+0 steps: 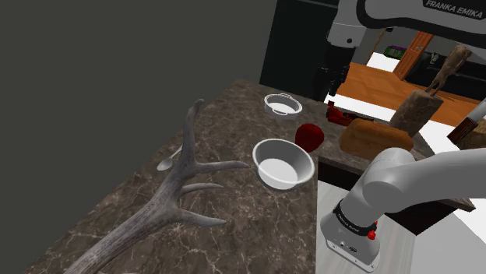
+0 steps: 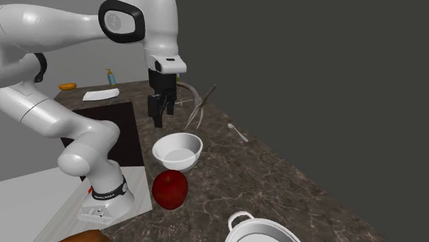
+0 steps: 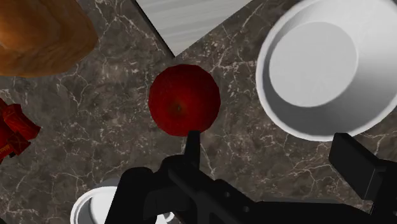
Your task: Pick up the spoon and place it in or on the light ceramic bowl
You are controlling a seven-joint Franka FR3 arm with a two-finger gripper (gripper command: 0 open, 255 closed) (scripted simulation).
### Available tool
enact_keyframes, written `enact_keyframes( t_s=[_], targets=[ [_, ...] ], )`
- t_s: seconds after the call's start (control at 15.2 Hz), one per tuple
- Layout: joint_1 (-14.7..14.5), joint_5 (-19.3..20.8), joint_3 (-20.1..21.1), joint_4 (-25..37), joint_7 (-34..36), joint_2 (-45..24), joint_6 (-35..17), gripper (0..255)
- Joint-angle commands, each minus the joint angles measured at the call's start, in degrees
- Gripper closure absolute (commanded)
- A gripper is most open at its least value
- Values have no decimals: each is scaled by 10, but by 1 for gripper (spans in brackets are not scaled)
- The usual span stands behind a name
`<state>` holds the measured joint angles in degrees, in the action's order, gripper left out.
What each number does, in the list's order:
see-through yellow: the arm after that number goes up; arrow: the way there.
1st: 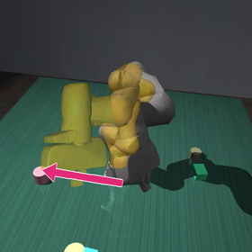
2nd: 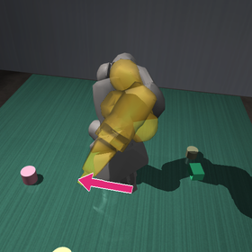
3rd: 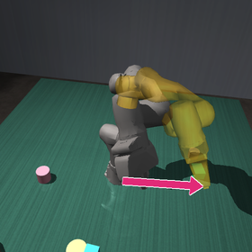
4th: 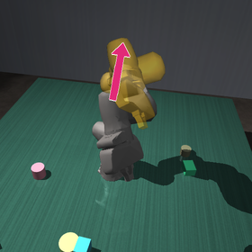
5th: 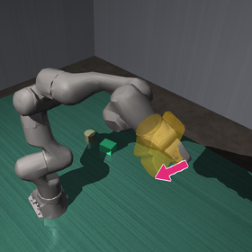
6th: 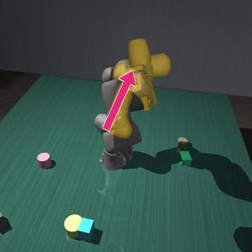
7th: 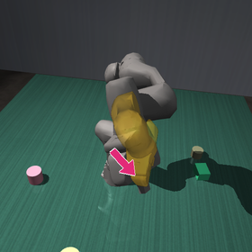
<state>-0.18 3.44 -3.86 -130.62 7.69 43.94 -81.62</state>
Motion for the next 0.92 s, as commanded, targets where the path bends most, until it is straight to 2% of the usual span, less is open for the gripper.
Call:
enact_keyframes(
  t_s=[0.0, 0.46, 0.86],
  targets=[
    [0, 0, 0, 0, 0, 0, 0, 0],
    [-2, -81, 75, -56, 148, -23, -88, 0],
    [-5, -140, 140, -71, 267, -81, -178, 0]
  ],
)
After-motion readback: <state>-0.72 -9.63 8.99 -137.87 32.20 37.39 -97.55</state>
